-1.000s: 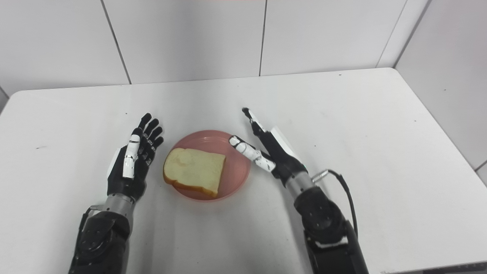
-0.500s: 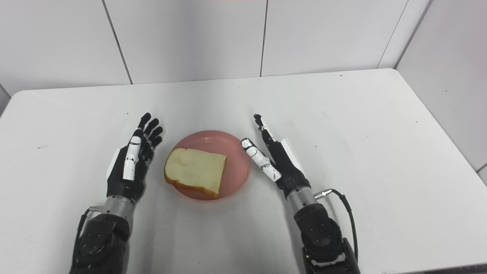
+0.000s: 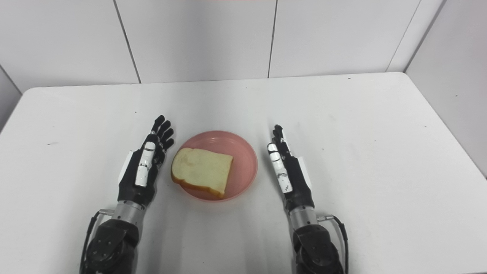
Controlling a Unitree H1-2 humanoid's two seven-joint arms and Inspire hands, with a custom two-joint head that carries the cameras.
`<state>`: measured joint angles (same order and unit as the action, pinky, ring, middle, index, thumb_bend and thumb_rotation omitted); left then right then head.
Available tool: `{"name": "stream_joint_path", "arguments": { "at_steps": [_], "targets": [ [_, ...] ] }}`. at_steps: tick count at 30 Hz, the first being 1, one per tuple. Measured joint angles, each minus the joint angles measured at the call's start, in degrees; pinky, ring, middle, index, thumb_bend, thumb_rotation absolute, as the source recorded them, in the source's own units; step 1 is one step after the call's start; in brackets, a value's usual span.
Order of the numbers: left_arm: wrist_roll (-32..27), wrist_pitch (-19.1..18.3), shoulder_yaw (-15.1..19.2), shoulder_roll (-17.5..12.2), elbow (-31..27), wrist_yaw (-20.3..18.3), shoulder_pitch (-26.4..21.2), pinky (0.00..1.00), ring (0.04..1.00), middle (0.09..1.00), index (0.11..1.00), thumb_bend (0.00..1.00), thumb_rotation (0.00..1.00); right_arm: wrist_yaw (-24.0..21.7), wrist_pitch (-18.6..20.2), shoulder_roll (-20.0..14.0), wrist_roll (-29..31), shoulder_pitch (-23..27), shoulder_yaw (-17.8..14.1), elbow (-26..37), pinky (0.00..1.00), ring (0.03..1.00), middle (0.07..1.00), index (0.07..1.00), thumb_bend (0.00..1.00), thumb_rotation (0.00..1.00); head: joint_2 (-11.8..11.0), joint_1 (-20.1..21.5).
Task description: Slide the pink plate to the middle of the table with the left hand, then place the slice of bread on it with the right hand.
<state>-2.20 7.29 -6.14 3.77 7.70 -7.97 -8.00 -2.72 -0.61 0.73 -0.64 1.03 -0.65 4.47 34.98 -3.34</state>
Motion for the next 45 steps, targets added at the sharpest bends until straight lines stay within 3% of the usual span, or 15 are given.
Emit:
{"name": "stream_joint_path", "arguments": {
  "at_steps": [13, 16, 35, 45],
  "targets": [
    [-0.09, 0.85, -0.61, 0.92, -1.04, 0.08, 1.5, 0.99, 0.99, 1.0, 1.0, 0.43, 1.0, -1.33, -0.05, -1.72, 1.86, -0.24, 1.45, -1.2, 1.0, 1.0, 1.0, 1.0, 0.32, 1.0, -0.26, 0.18],
    [-0.08, 1.04, -0.64, 0.98, -0.91, 0.08, 1.49, 0.99, 0.992, 1.0, 1.0, 0.46, 1.0, -1.85, -0.04, -2.03, 2.66, -0.28, 1.62, -1.15, 1.0, 1.0, 1.0, 1.0, 0.27, 1.0, -0.09, -0.35],
    [1.0, 1.08, -0.59, 1.4, 0.06, 0.56, 1.02, 0.98, 0.994, 1.0, 1.0, 0.48, 1.0, -3.32, -0.04, -3.1, 4.76, 0.18, 1.78, -2.08, 1.0, 1.0, 1.0, 1.0, 0.25, 1.0, 0.17, -0.97],
    [1.35, -1.2, -1.52, 1.09, -0.75, 0.52, 1.31, 1.0, 1.0, 1.0, 1.0, 0.51, 1.0, -3.45, -0.01, -4.0, 3.77, 0.39, 2.73, -2.01, 1.0, 1.0, 1.0, 1.0, 0.26, 1.0, 0.09, -0.62]
  ]
}}
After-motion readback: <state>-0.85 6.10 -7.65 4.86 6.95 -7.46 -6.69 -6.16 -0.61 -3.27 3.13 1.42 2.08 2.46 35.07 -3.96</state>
